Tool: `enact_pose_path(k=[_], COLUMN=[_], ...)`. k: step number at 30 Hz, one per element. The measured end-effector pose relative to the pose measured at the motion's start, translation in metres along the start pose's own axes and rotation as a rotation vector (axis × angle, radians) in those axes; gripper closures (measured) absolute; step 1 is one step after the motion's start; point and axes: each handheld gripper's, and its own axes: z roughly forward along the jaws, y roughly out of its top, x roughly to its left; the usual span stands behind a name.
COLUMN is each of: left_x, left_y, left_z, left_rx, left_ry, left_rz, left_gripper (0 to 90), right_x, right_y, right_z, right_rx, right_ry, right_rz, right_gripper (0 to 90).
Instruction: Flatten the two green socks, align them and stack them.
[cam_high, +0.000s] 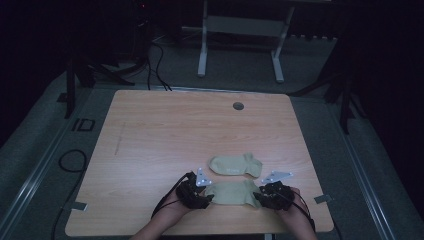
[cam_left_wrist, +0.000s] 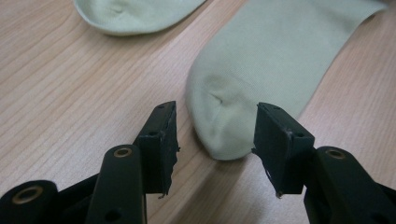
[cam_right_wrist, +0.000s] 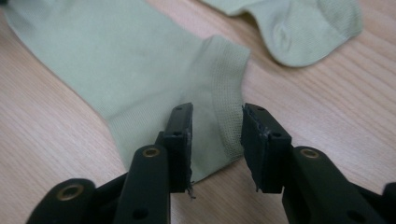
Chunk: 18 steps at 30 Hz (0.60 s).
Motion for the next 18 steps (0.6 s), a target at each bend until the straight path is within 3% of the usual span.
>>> enact_pose_path(k=[4, 7, 9, 10, 15, 18], left_x=[0.0010, 0.0004, -0.0004, -0.0007, -0.0036, -0.0026], left_y=[-0.0013, -0.0019, -0.0014, -0.0011, 0.0000, 0.0003], left_z=[0.0041, 0.0062, 0.0063, 0.0062, 0.0065, 0.0058], left_rx=[0.014, 0.021, 0.019, 0.020, 0.003, -0.005], left_ry=[-0.004, -0.008, -0.013, -0.017, -0.019, -0.022], left_rz=[-0.003, 0.014, 0.020, 0.024, 0.022, 0.017], left_gripper=[49.2, 54.4, 63.2, 63.2, 84.3, 86.4], right_x=[0.0018, 0.0021, 0.0036, 0.0036, 0.0043, 0.0043], right_y=[-0.0008, -0.0020, -0.0028, -0.0028, -0.0033, -0.0019], right_z=[0.0020, 0.0023, 0.0024, 0.0024, 0.0024, 0.0001], right_rx=[0.006, 0.006, 0.005, 0.005, -0.001, -0.004], right_ry=[-0.008, -0.032, -0.058, -0.058, -0.070, -0.069], right_rz=[-0.008, -0.014, -0.024, -0.024, -0.017, -0.004], right_gripper=[65.8, 75.8, 82.6, 82.6, 89.1, 89.8])
